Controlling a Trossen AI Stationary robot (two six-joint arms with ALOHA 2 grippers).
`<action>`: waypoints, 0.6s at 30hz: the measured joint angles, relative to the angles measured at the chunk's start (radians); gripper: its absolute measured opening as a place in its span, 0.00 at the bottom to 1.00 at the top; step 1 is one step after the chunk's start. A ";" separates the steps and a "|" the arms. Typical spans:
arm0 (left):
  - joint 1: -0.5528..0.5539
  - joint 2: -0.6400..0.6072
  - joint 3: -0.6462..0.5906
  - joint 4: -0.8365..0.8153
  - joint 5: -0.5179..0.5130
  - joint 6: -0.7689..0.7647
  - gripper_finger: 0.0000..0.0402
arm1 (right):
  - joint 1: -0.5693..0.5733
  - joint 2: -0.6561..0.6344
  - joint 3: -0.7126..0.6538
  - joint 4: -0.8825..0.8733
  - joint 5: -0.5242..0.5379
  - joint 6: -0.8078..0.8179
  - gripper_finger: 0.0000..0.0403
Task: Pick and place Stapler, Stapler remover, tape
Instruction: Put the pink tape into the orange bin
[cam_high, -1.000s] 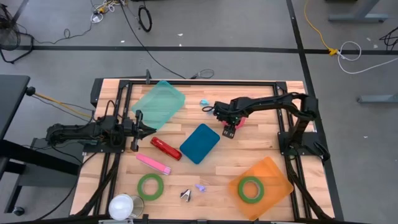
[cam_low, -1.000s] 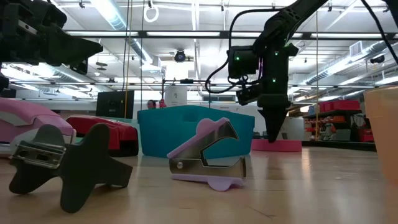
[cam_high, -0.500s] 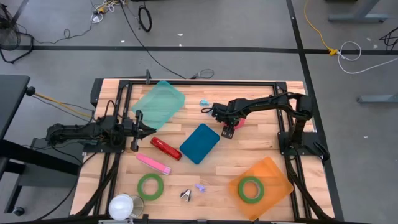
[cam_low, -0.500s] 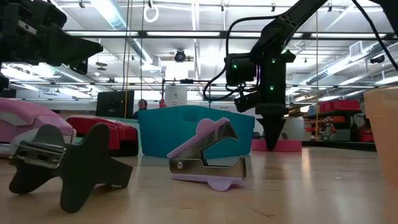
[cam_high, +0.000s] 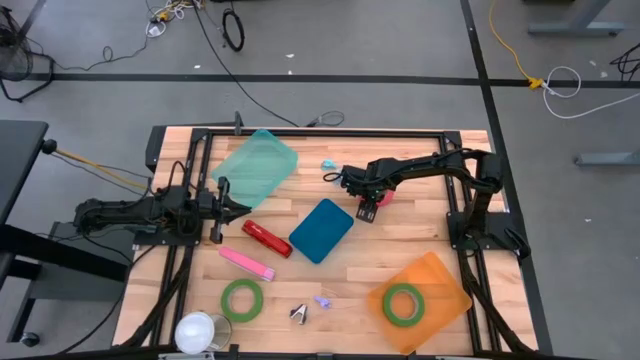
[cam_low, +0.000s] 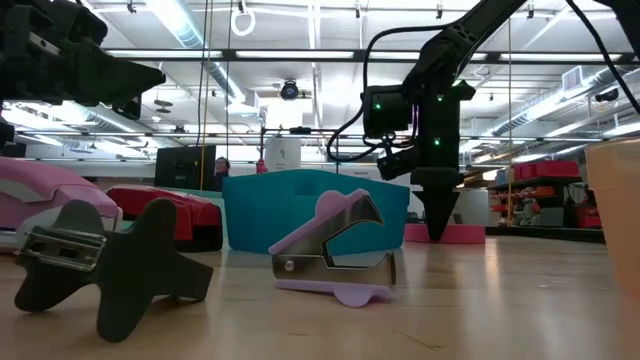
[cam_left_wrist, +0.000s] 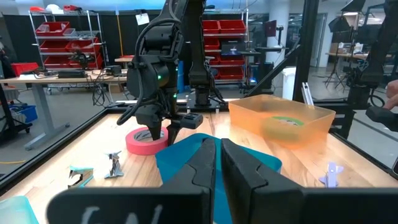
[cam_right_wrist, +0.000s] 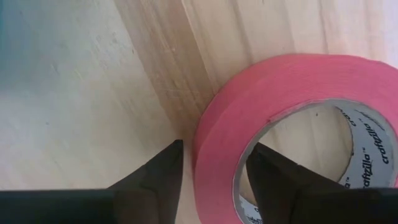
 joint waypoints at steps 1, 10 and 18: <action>0.000 0.000 0.000 0.000 0.000 0.000 0.07 | 0.000 0.000 0.000 0.000 0.000 0.000 0.40; 0.000 0.000 0.000 0.000 0.000 0.000 0.07 | 0.000 0.000 0.000 -0.001 -0.001 0.000 0.31; 0.000 0.000 0.000 0.000 0.000 0.000 0.07 | 0.001 0.000 0.000 -0.001 -0.002 0.000 0.28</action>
